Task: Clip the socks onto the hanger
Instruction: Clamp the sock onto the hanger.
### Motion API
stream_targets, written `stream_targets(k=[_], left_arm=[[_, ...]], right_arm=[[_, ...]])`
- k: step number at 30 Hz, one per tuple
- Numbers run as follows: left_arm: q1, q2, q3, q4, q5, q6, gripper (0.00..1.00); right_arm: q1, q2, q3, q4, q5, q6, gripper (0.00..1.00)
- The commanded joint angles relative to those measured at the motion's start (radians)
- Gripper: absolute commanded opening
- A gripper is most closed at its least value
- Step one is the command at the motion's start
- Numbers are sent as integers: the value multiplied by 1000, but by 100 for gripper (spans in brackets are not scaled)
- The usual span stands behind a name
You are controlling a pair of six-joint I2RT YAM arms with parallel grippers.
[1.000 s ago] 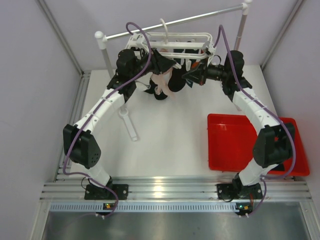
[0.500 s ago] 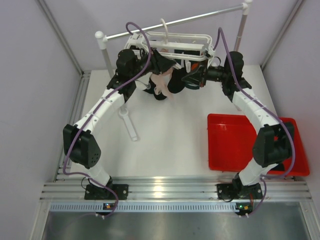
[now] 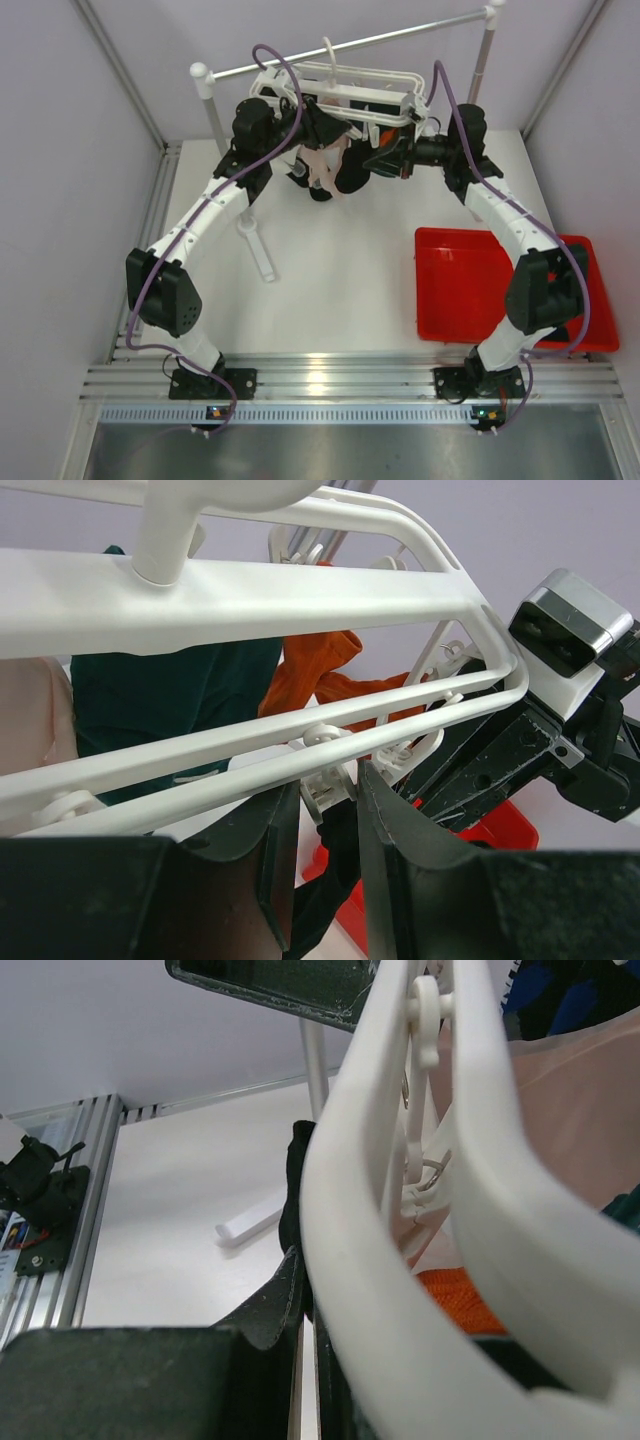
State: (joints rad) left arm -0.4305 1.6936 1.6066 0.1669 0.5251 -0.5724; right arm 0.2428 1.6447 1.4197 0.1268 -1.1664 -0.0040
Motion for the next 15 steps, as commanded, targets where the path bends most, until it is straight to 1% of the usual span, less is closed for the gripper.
stream_targets(k=[1, 10, 15], left_arm=[[-11, 12, 15, -44, 59, 20, 0], [-11, 15, 19, -43, 76, 11, 0], [-11, 14, 16, -37, 76, 2, 0]], right_arm=[[1, -29, 22, 85, -39, 11, 0], [0, -11, 21, 217, -23, 144, 0], [-2, 6, 24, 223, -22, 164, 0]])
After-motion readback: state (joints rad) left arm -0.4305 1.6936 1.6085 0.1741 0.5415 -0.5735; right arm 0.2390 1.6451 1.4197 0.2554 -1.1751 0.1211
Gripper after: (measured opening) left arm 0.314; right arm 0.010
